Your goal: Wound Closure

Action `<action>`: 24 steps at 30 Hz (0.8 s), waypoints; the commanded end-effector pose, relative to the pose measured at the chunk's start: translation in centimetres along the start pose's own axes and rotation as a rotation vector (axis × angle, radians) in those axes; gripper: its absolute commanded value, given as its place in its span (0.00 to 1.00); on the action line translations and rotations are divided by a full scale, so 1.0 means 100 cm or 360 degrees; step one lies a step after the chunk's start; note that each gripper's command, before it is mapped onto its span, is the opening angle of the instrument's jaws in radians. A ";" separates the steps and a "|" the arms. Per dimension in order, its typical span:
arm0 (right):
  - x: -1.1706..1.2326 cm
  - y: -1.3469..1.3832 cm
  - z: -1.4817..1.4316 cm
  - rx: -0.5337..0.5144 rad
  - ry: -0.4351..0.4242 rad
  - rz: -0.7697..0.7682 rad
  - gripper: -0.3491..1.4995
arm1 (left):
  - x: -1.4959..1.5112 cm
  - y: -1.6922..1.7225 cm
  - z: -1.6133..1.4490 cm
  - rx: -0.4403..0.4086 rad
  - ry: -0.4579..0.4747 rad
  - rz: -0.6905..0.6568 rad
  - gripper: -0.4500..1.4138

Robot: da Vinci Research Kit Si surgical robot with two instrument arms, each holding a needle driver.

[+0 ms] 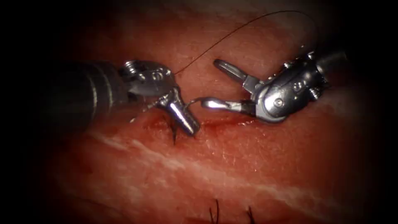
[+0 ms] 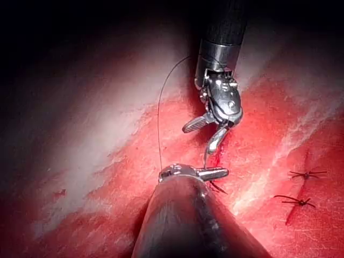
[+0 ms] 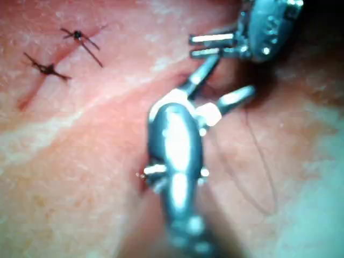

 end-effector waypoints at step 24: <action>0.0004 -0.0016 0.0009 0.0068 0.0017 0.0009 0.16 | -0.0002 -0.0010 0.0009 -0.0008 -0.0007 0.0008 0.00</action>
